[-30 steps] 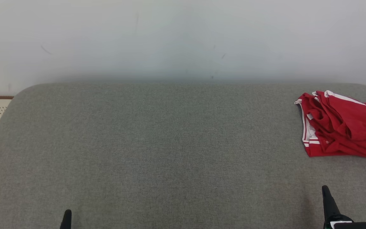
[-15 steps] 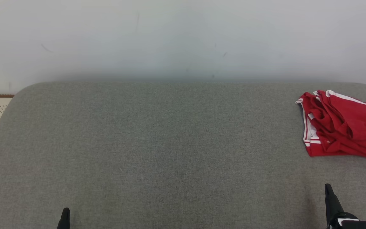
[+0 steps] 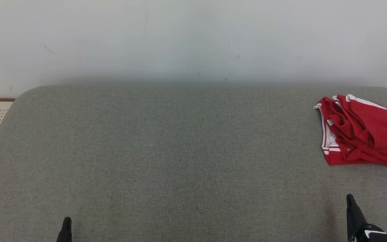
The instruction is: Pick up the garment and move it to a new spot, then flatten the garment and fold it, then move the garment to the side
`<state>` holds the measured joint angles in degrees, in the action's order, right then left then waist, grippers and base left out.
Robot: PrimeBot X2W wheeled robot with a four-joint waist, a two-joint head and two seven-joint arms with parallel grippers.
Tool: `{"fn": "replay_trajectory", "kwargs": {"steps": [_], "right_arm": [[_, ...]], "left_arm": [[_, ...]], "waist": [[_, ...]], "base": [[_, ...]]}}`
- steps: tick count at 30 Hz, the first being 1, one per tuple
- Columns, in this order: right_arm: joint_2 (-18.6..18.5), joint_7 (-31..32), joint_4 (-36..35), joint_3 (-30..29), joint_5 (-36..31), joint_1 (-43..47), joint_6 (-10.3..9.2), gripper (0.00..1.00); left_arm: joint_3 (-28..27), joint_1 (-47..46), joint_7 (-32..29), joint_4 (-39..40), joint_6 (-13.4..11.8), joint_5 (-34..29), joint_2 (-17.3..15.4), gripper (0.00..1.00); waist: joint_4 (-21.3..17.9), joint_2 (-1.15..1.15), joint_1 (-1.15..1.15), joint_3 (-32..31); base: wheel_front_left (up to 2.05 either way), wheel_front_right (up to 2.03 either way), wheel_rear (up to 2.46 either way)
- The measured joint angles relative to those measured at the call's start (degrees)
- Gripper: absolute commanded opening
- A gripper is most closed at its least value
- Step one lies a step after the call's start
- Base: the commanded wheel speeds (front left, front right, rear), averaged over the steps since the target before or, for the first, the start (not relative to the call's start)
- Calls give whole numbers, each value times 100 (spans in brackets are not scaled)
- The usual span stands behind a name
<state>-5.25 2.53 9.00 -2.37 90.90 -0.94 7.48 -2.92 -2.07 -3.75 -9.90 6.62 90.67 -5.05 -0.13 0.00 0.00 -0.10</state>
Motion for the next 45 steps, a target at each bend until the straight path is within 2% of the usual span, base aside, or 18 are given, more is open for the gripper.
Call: {"fn": "replay_trajectory", "kwargs": {"steps": [11, 45], "right_arm": [[5, 97, 56, -86, 439, -73, 0, 0], [60, 155, 66, -169, 402, -76, 0, 0]], "left_arm": [[-86, -41, -122, -65, 86, 375, 36, 0], [-166, -48, -174, -68, 86, 360, 96, 0]], "waist": [[12, 0, 0, 21], [12, 0, 0, 21]], "base": [[0, 0, 0], [0, 0, 0]]}}
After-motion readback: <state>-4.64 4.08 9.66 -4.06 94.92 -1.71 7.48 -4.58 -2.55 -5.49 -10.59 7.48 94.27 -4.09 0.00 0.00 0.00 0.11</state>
